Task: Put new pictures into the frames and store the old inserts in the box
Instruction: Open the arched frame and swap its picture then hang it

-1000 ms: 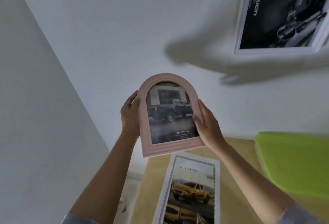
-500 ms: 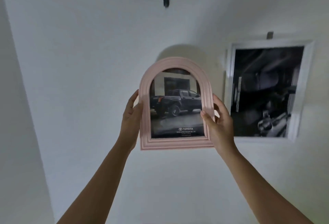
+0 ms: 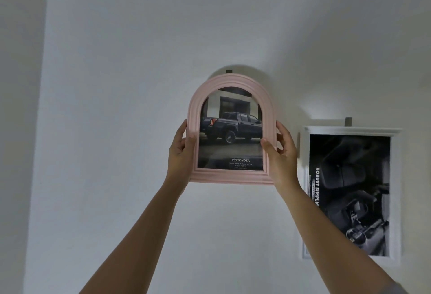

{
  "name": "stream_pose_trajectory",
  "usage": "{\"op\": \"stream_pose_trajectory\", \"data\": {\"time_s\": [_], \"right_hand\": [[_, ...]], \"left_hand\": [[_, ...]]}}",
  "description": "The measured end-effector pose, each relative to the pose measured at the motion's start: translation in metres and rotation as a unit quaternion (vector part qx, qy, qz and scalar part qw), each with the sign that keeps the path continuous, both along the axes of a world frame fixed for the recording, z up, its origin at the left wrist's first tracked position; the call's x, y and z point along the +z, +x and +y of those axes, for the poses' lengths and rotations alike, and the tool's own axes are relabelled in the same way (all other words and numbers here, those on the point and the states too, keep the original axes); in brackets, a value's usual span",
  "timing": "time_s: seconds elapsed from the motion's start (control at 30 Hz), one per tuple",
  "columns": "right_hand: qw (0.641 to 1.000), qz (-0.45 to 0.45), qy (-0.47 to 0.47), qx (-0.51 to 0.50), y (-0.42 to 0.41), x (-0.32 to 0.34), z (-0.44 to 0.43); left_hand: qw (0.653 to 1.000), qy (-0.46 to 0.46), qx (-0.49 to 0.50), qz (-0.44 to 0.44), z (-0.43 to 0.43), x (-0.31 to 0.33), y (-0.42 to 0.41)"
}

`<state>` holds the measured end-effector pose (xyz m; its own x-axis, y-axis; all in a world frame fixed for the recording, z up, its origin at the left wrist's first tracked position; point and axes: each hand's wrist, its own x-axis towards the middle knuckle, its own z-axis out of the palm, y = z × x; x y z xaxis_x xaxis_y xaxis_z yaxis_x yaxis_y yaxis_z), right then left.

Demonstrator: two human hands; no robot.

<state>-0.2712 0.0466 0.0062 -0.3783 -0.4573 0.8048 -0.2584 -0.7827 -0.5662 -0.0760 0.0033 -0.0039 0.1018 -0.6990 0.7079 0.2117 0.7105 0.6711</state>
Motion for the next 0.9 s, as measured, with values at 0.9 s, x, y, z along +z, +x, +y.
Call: {"op": "stream_pose_trajectory", "data": {"time_s": [0.9], "right_hand": [[0.996,0.039,0.021,-0.072,0.011,-0.013,-0.026]], "left_hand": [[0.994,-0.014,0.054,-0.089,-0.040,-0.006,0.010]]}}
